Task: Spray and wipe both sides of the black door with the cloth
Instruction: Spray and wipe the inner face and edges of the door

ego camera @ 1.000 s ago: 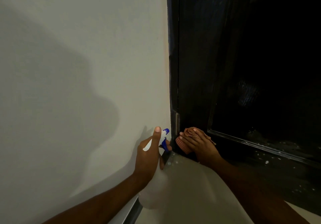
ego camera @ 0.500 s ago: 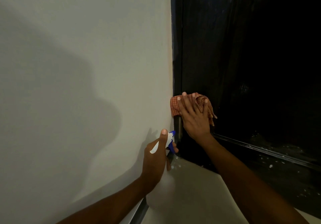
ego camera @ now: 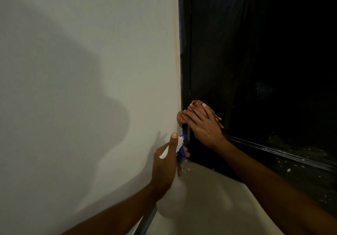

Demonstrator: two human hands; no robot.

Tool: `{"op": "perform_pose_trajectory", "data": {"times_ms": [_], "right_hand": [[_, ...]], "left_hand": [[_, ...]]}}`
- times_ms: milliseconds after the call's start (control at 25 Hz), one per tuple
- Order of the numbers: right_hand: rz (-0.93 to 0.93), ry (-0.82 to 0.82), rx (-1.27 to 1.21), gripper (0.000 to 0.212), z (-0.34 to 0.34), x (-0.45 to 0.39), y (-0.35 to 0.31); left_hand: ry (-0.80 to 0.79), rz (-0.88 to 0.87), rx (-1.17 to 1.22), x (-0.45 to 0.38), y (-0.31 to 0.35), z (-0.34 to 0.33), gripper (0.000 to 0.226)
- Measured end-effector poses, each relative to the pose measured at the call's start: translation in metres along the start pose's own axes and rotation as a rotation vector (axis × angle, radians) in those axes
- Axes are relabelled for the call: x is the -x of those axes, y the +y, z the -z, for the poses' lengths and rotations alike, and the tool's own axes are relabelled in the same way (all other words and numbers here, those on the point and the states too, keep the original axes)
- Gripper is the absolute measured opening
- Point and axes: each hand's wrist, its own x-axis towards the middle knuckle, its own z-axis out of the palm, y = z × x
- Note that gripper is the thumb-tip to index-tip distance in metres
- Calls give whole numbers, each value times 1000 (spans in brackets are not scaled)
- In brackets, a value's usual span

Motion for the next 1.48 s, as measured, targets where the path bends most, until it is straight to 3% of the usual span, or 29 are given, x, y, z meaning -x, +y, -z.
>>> {"op": "perform_pose_trajectory", "data": {"times_ms": [120, 200, 440, 520, 760, 1080, 1320, 1480], "right_hand": [[65, 3, -52, 81, -7, 12, -10], [107, -91, -19, 80, -14, 24, -17], [306, -383, 261, 62, -24, 36, -45], [349, -348, 287, 64, -27, 38, -40], [250, -251, 277, 64, -1, 10, -5], [-25, -51, 203, 100, 57, -22, 33], [32, -21, 247, 90, 79, 45, 75], [37, -78, 304, 83, 104, 124, 118]], "left_hand": [[16, -1, -1, -6, -8, -3, 67], [23, 6, -6, -8, -12, -4, 74], [40, 26, 13, -5, -8, 3, 52], [46, 7, 10, -4, -7, 6, 55], [30, -43, -13, -4, -4, 8, 71], [-3, -31, 2, 4, 5, 14, 66], [-92, -75, 50, 10, 10, -8, 75], [-186, -2, 84, 13, 17, -39, 71]]}}
